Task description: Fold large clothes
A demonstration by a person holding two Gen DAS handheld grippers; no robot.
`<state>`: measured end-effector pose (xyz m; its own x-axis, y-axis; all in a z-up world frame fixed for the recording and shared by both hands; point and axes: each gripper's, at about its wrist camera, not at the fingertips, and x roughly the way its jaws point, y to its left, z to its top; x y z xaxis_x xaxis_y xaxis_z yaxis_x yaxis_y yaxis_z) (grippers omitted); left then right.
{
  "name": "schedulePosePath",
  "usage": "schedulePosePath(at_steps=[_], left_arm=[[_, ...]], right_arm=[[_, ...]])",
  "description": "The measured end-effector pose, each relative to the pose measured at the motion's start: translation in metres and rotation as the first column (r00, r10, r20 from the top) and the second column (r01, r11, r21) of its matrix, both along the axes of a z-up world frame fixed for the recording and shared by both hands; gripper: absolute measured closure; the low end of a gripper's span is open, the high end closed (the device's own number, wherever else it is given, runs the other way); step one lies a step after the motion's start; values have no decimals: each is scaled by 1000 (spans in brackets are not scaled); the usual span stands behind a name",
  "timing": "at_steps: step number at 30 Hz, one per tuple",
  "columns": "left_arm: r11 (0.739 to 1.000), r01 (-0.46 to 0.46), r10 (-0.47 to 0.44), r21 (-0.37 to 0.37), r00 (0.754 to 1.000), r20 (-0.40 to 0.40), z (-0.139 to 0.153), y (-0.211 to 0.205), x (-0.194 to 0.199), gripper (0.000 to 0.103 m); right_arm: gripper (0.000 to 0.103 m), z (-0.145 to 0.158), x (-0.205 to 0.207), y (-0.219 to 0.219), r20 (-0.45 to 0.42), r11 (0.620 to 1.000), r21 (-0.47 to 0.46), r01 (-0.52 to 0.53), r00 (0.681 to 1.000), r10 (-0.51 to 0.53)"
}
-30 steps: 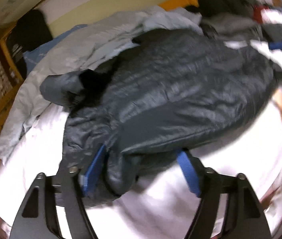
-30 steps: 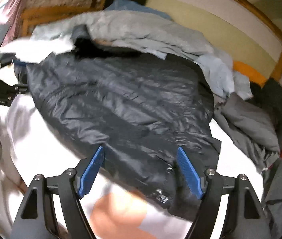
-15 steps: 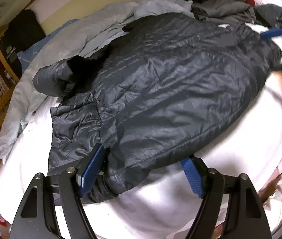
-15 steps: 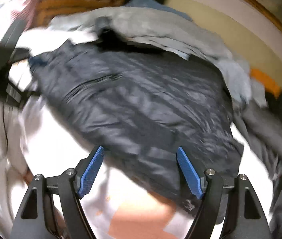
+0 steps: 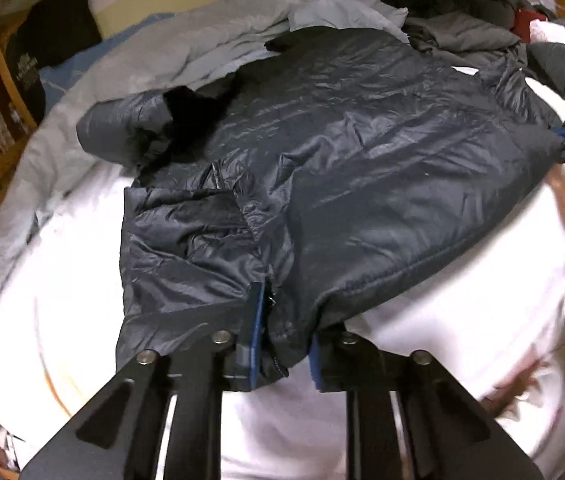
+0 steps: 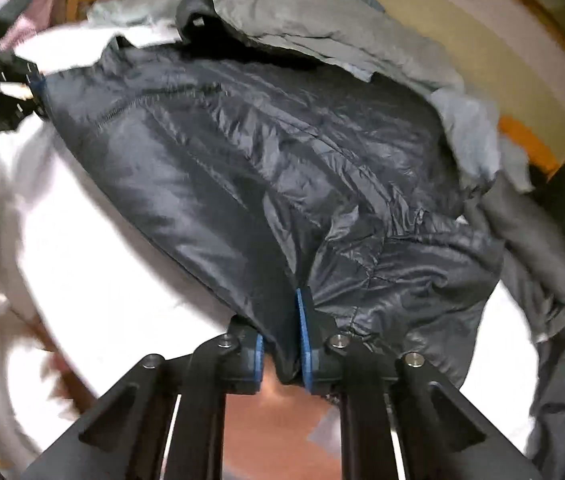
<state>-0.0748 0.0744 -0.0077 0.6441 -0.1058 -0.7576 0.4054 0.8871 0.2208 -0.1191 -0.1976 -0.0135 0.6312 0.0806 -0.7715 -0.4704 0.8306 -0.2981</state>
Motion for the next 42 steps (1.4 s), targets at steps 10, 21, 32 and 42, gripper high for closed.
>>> schedulePosePath(at_steps=[10,21,32,42], left_arm=[[998,42,-46,-35,992,-116,34,6,9,81],[993,-18,12,-116,999,-51,66,10,78,65],[963,-112,94,-247,992,-84,43,25,179,58],[937,-102,108,-335,994,1,7,49,209,30]], right_arm=[[89,40,16,-22,-55,994,97,-56,997,61],[75,81,50,-16,152,1000,26,10,988,-14],[57,69,150,-33,390,967,-86,240,901,-189],[57,-4,198,-94,196,923,92,375,901,-386]])
